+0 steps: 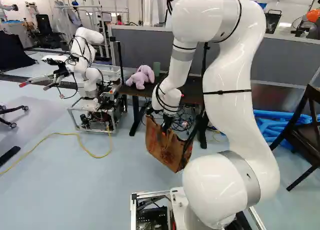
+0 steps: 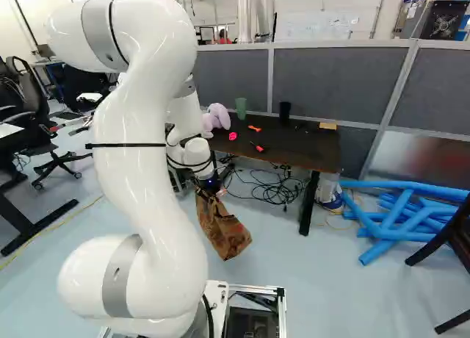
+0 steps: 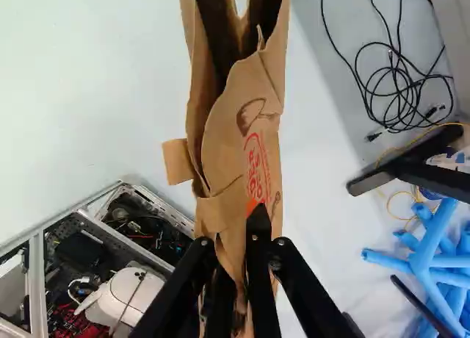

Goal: Pick up the bag on the ground and place it on the table

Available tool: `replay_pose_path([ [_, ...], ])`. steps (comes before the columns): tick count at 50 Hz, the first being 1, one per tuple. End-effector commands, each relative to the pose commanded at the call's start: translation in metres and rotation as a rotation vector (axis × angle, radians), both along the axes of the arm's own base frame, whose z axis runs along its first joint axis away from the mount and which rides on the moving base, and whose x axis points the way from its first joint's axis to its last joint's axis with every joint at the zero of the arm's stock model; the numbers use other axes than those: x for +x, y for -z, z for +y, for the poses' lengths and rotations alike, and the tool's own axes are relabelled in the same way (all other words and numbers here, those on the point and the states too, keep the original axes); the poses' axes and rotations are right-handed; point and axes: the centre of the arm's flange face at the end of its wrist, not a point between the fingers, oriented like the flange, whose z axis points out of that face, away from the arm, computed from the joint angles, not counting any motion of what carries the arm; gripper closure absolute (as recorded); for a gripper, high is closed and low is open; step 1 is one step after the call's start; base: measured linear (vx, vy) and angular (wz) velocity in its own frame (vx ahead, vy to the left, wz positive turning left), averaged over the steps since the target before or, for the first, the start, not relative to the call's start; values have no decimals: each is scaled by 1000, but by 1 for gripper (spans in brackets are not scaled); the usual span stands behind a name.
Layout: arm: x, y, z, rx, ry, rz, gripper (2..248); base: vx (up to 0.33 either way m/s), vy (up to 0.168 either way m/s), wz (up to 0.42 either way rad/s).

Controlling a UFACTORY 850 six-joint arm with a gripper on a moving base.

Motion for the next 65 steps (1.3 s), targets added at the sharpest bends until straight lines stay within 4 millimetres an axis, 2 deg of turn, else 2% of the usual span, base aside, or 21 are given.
replay_pose_path([
  [19, -10, -27, -3, 1, 4, 10, 229, 0, 0, 0],
  [65, -13, -91, -20, 4, 44, 27, 229, 0, 0, 0],
])
